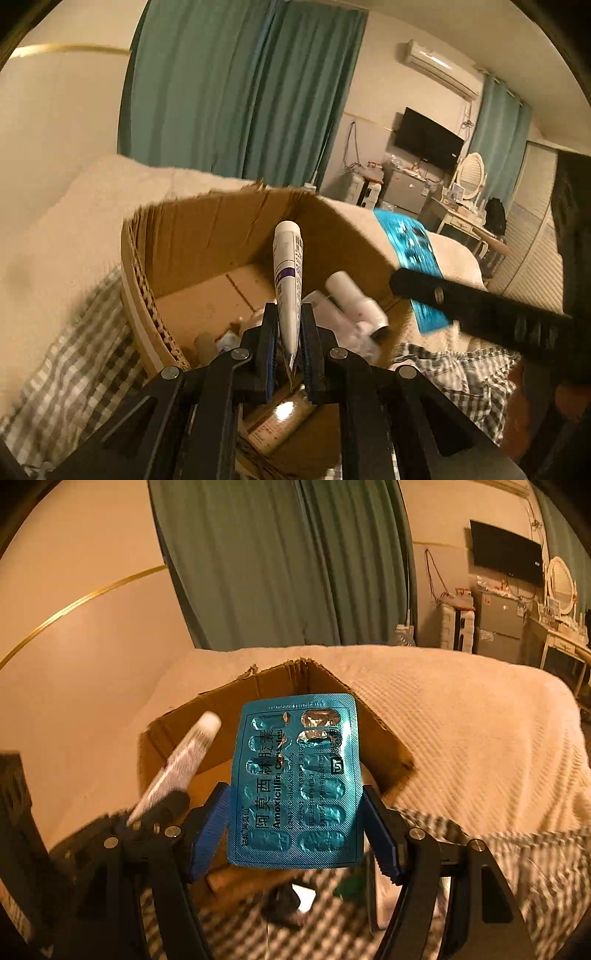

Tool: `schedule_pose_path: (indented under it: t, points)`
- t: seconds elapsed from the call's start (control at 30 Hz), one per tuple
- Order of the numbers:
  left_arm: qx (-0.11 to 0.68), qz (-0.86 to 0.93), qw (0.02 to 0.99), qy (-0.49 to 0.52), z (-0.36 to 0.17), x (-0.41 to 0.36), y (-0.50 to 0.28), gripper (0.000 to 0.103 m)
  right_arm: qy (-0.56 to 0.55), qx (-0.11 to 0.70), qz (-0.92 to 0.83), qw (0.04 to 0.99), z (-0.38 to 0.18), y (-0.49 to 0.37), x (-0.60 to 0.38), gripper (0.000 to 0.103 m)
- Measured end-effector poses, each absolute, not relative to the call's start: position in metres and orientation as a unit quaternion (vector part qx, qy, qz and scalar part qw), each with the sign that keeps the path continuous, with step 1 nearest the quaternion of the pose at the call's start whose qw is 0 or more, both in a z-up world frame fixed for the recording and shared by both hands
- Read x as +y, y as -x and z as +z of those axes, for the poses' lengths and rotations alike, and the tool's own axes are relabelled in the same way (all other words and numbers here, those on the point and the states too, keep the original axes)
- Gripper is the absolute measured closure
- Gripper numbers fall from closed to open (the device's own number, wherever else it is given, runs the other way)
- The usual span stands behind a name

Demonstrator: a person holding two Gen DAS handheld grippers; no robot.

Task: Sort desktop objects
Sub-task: 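Carry the tube and blister pack over the cardboard box and open both tools, then grasp the black square case with the left tool while the right tool grasps the printed white packet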

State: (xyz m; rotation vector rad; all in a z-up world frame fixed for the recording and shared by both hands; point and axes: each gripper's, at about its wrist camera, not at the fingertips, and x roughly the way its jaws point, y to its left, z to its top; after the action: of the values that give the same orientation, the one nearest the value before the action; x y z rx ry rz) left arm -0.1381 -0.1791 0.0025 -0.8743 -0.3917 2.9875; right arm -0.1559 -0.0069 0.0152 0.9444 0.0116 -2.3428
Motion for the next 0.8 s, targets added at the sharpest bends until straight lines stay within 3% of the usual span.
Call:
schedule_pose_path:
  t: [0.07, 0.13, 0.17, 0.2, 0.23, 0.43, 0.53, 0.8]
  points:
    - [-0.126, 0.951, 0.011, 0.282, -0.006, -0.183, 0.142, 0.09, -0.358, -0.002, -0.879, 0.315, 0.01, 0.171, -0.015, 0.034]
    - [-0.114, 0.952, 0.019, 0.284, -0.008, -0.182, 0.141, 0.078, -0.346, -0.014, -0.881, 0.322, 0.007, 0.177, -0.016, 0.026]
    - [-0.108, 0.953, 0.024, 0.281, -0.007, -0.18, 0.138, 0.051, -0.337, -0.021, -0.888, 0.312, 0.008, 0.175, -0.012, 0.017]
    - [-0.106, 0.955, 0.022, 0.277, -0.005, -0.179, 0.135, 0.022, -0.33, -0.027, -0.893, 0.304, 0.009, 0.172, -0.007, 0.015]
    - [-0.107, 0.958, 0.017, 0.266, -0.003, -0.178, 0.129, 0.015, -0.327, -0.031, -0.895, 0.302, 0.011, 0.169, 0.001, 0.015]
    - [-0.095, 0.966, 0.027, 0.238, 0.015, -0.155, 0.088, 0.012, -0.318, -0.014, -0.915, 0.248, 0.024, 0.127, 0.06, 0.015]
    - [-0.078, 0.967, 0.039, 0.24, 0.016, -0.133, 0.072, 0.005, -0.327, -0.002, -0.924, 0.199, 0.019, 0.101, 0.102, 0.015]
    - [-0.047, 0.948, 0.03, 0.313, -0.042, -0.068, 0.051, 0.003, -0.382, -0.027, -0.914, 0.135, -0.044, 0.06, 0.166, 0.015]
